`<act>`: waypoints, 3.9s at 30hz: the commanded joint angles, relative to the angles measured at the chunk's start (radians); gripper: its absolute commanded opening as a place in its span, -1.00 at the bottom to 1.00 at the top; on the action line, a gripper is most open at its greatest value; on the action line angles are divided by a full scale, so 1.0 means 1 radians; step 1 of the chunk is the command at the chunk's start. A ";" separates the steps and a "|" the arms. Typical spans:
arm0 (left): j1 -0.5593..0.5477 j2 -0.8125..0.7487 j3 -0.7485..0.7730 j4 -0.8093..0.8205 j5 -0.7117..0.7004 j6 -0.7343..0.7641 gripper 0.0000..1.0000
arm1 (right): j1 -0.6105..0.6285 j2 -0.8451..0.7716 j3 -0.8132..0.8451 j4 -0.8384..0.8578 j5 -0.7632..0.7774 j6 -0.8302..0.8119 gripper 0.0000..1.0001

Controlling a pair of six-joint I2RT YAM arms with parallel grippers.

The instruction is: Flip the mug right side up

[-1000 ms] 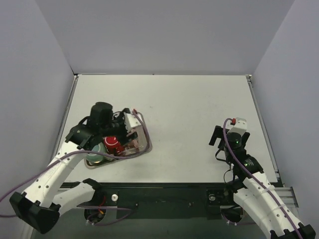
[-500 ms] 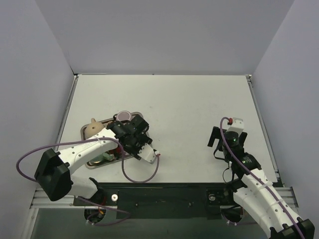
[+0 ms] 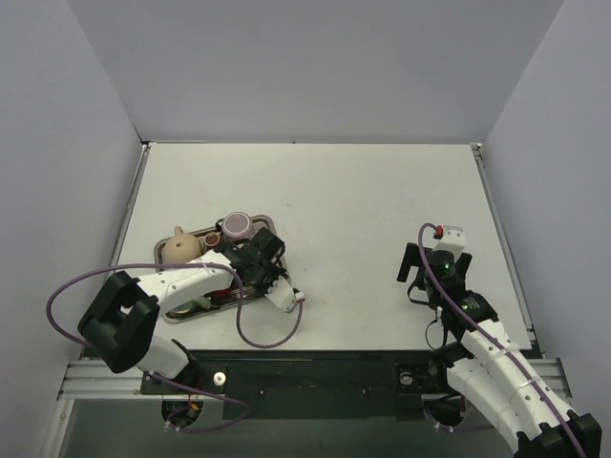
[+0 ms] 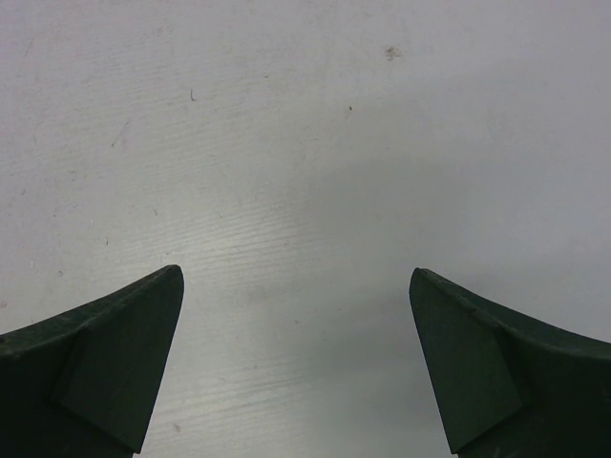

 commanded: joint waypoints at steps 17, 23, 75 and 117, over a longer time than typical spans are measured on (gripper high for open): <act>0.013 -0.083 0.228 0.124 0.139 -0.468 -1.00 | 0.007 -0.013 0.112 -0.047 -0.228 0.053 0.99; 0.095 -0.104 0.315 0.176 0.278 -0.768 -1.00 | 0.268 0.021 0.164 0.076 -0.259 0.128 0.99; 0.292 -0.167 0.395 0.048 0.509 -0.980 0.76 | -0.005 0.400 0.488 -0.309 -0.076 -0.019 -1.00; 0.260 -0.334 -0.083 -0.414 0.020 0.176 0.02 | -0.335 0.435 0.353 -0.223 -0.403 -0.033 0.39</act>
